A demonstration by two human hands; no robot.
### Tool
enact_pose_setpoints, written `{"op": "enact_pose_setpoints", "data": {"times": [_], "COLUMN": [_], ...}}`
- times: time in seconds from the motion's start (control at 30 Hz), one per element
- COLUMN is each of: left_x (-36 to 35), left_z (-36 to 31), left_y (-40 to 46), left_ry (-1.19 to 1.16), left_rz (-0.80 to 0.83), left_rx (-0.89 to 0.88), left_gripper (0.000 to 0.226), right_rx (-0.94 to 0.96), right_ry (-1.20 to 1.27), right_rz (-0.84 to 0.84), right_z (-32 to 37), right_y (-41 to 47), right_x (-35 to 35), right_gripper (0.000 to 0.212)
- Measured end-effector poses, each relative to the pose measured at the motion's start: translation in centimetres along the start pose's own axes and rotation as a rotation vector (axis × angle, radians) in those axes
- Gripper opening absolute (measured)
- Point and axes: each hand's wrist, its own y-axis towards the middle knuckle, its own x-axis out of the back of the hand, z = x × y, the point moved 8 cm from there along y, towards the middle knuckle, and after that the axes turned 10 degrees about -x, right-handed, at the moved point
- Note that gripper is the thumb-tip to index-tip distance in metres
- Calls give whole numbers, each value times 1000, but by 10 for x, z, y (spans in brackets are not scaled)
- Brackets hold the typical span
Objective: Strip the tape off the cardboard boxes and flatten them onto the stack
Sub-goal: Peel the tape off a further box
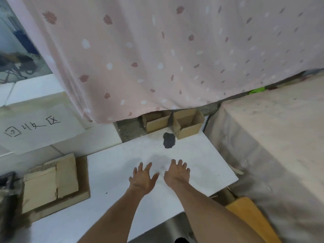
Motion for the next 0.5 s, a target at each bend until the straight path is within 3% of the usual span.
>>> {"op": "enact_pose_setpoints", "data": {"times": [0.27, 0.5], "left_x": [-4, 22], "left_z": [-44, -33], "left_y": [66, 108], "left_ry": [-6, -68], "left_rz": [55, 31], "left_rx": [-56, 25], "left_gripper": [70, 67], "right_rx": [-74, 14], "right_ry": [-5, -5], "right_rz": [-13, -108], "right_z": [-14, 22], "right_y": [76, 155], "right_x": [21, 64], "right_gripper": [78, 79]}}
